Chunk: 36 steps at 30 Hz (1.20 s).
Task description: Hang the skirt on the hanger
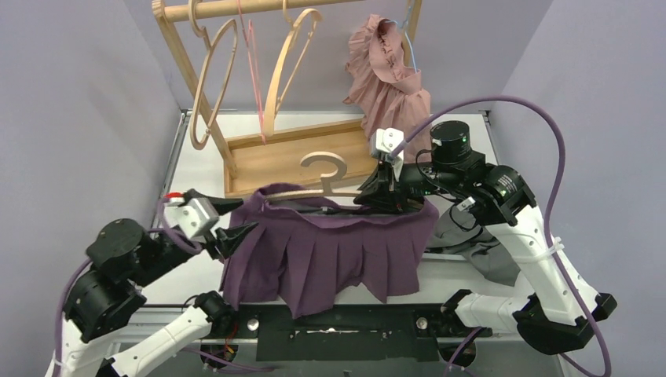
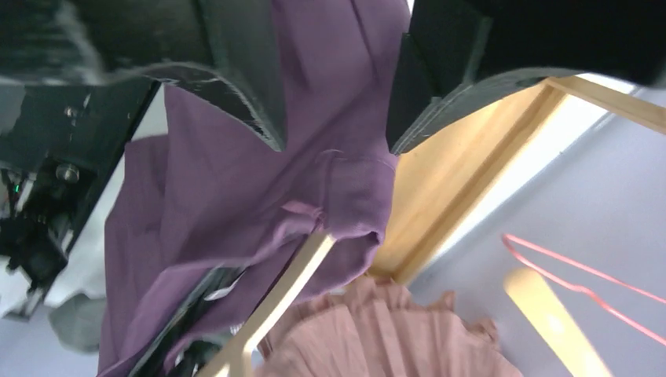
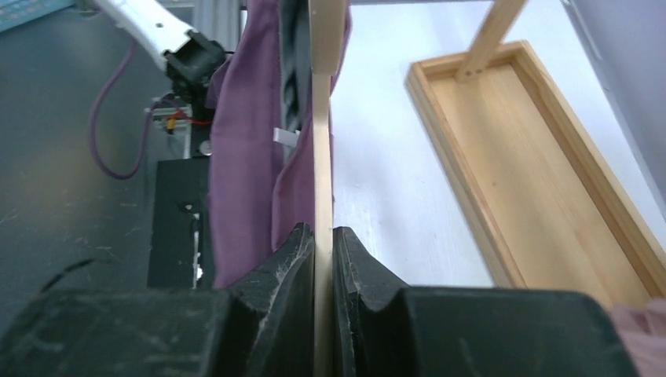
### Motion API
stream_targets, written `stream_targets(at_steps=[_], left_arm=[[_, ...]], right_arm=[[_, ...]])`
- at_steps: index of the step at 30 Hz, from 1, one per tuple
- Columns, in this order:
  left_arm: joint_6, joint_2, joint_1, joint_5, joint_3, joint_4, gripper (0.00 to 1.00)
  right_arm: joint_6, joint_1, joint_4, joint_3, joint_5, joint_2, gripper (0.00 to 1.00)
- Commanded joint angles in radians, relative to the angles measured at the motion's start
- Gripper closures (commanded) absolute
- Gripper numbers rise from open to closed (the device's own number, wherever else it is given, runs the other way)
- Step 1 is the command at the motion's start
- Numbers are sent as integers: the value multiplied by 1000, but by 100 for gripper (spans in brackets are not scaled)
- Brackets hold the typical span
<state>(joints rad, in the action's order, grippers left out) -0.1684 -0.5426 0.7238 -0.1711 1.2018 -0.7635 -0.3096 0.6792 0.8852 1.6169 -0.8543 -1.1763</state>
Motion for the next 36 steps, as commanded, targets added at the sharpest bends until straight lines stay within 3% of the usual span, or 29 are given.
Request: stream_targets(at_steps=[1,5,12,18,22,29,36], left_arm=[[4,-45,-1,64,143,67,49],[-4,-134,-1,-5,184,146,48],[25,-268,-3,-116,94,411,48],[20,-391,-3,-176,87,538,48],[-6,-452,-3,-249,103,547,49],[-50,-448,-4,-487,64,475,62],[27,-435,-4,-536,27,526,65]], right_arm=[[67,-28,-68,86,138,-14,100],[85,-29,-71,94,136,-25,100],[98,-20,-137,48,107,-4,100],[113,-15,-187,7,38,25,100],[112,-12,-191,-6,11,30,100],[111,-11,-195,-24,-10,34,100],[72,-10,-177,-28,-68,32,100]])
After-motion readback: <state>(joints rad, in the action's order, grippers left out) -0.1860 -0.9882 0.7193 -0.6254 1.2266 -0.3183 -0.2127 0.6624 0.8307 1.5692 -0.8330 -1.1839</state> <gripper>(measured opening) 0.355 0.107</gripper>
